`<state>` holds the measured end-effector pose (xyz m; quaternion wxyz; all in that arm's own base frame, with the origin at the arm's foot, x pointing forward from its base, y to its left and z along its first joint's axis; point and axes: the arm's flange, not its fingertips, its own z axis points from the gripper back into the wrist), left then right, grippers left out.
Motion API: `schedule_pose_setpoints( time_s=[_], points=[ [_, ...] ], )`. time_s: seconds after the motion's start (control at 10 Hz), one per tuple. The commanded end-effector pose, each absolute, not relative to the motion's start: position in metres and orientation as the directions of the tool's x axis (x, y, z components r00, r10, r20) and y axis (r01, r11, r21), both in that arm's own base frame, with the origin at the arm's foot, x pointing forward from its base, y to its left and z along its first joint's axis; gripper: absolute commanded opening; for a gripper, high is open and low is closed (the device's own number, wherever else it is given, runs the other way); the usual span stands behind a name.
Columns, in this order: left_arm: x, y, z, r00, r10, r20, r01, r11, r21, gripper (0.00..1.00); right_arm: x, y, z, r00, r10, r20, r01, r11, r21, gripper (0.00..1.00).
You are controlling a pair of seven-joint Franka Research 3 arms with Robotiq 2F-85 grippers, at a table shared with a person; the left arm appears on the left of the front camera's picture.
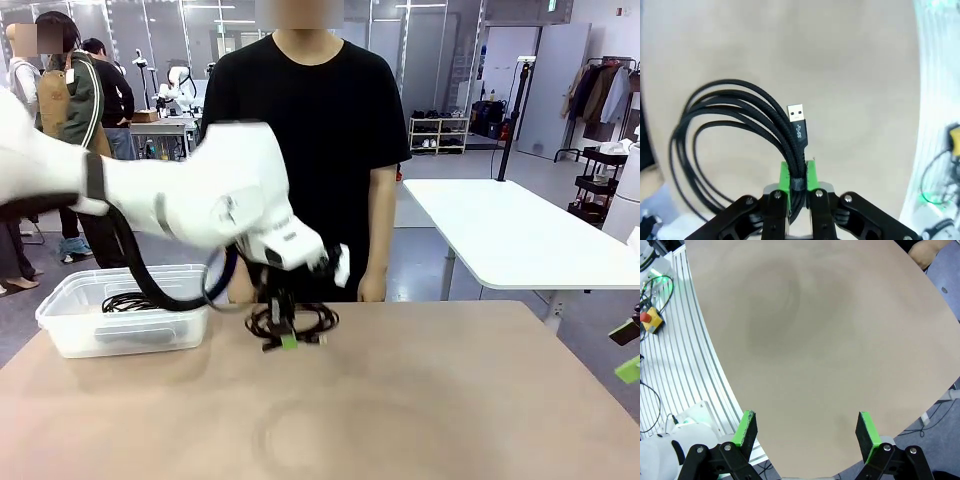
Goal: Organize and store the cables.
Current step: Place the USB Extension Cable into the Organizing box.
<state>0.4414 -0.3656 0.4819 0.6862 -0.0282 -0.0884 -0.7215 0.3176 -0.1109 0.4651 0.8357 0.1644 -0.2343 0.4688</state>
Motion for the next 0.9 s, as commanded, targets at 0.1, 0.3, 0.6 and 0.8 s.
schedule_pose_setpoints(
  time_s=[0.1, 0.3, 0.6, 0.8],
  points=[
    [0.43, -0.294, 0.551, -0.01, -0.985, 0.175, 0.981, 0.024, 0.192, 0.0, 0.319, -0.11, 0.466, 0.463, 0.696, 0.548, -0.853, 0.518, 0.064, 1.0],
    [0.444, -0.239, 0.574, 0.026, -0.978, 0.205, 0.984, 0.061, 0.168, 0.0, 0.319, -0.11, 0.466, 0.463, 0.696, 0.548, -0.853, 0.518, 0.064, 1.0],
    [0.49, -0.165, 0.574, 0.264, -0.952, 0.156, 0.94, 0.29, 0.178, 0.0, 0.319, -0.11, 0.466, 0.463, 0.696, 0.548, -0.853, 0.518, 0.064, 1.0],
    [0.542, -0.128, 0.544, 0.366, -0.922, 0.124, 0.912, 0.382, 0.149, 0.0, 0.319, -0.11, 0.466, 0.463, 0.696, 0.548, -0.853, 0.518, 0.064, 1.0]
  ],
)
